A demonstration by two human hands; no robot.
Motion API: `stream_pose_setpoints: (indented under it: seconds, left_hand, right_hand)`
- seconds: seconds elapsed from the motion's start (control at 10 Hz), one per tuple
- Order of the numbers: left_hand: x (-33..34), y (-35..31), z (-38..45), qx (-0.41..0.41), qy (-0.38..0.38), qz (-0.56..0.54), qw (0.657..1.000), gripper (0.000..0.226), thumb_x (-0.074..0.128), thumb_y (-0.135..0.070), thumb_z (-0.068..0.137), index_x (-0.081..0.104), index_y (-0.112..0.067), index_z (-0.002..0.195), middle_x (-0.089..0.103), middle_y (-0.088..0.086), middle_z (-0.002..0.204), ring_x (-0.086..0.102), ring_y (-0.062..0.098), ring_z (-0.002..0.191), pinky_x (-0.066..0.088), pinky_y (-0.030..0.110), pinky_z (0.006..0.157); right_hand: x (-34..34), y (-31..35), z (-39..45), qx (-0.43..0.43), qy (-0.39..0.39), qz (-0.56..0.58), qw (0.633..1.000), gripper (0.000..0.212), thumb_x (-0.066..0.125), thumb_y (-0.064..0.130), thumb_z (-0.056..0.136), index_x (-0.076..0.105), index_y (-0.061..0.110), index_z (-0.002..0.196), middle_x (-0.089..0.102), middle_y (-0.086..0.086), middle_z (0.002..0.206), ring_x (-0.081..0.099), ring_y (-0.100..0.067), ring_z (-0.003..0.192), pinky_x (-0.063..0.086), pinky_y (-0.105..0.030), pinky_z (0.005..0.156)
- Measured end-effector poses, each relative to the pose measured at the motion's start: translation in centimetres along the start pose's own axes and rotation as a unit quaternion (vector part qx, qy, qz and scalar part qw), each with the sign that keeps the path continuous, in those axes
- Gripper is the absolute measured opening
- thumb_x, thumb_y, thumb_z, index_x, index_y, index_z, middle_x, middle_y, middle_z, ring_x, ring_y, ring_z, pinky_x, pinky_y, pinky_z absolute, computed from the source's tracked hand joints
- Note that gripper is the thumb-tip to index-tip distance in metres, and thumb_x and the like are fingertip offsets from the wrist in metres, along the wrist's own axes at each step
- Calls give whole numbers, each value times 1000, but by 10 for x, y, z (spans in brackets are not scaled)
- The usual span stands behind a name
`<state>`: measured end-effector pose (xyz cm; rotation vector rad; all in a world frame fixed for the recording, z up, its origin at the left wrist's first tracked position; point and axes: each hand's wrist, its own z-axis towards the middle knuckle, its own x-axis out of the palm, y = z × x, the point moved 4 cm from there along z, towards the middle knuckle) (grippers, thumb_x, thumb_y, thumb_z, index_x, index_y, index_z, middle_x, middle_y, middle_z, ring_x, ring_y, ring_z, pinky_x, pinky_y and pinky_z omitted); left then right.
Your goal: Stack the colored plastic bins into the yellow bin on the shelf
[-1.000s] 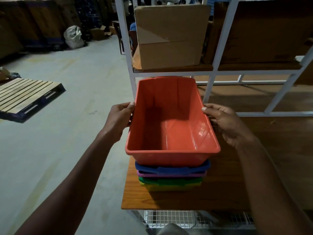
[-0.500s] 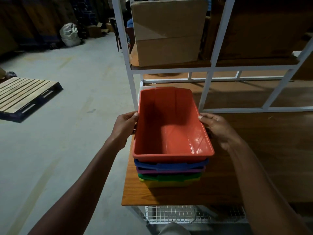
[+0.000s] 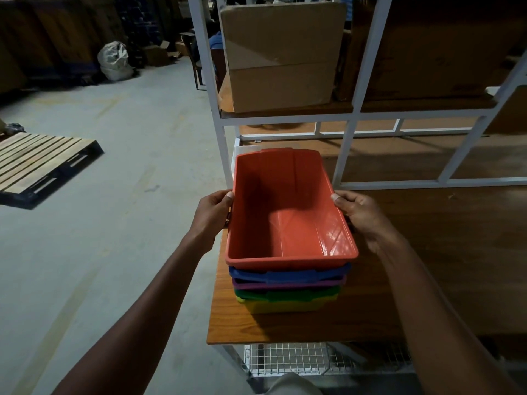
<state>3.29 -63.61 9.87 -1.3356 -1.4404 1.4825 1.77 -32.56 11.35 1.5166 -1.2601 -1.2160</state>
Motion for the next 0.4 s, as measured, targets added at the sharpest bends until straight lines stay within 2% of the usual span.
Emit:
stream_pose_setpoints:
  seconds: [0.1, 0.2, 0.3, 0.4]
  left_hand:
    - [-2, 1, 0, 4, -4, 7, 1000, 36, 45, -28, 112, 65, -17, 139, 74, 4, 114, 73, 28, 103, 62, 34, 73]
    - [-5, 2, 0, 13, -13, 24, 1000, 35, 47, -29, 111, 65, -17, 139, 74, 7, 117, 73, 30, 100, 65, 42, 79]
    - [-9, -4, -6, 51, -41, 72, 995, 39, 50, -39, 108, 65, -18, 137, 71, 4, 123, 71, 28, 103, 64, 46, 86]
    - [-13, -17, -12, 138, -90, 112, 980, 38, 51, -41, 108, 66, -17, 133, 66, -1, 123, 65, 19, 108, 58, 32, 86]
  right_hand:
    - [3, 0, -3, 2, -12, -3, 1000, 21, 55, 30, 107, 72, 25, 118, 76, -6, 111, 73, -21, 95, 56, -33, 72]
    - [4, -1, -6, -1, -29, -8, 1000, 20, 53, 34, 108, 72, 25, 110, 76, -10, 109, 72, -23, 93, 59, -35, 74]
    - [5, 3, -16, -4, -42, -35, 998, 27, 48, 38, 109, 70, 23, 117, 75, -8, 108, 71, -23, 95, 58, -36, 77]
    - [1, 8, -19, -39, -78, -69, 994, 34, 47, 39, 109, 64, 21, 133, 69, 4, 111, 67, -18, 103, 54, -33, 78]
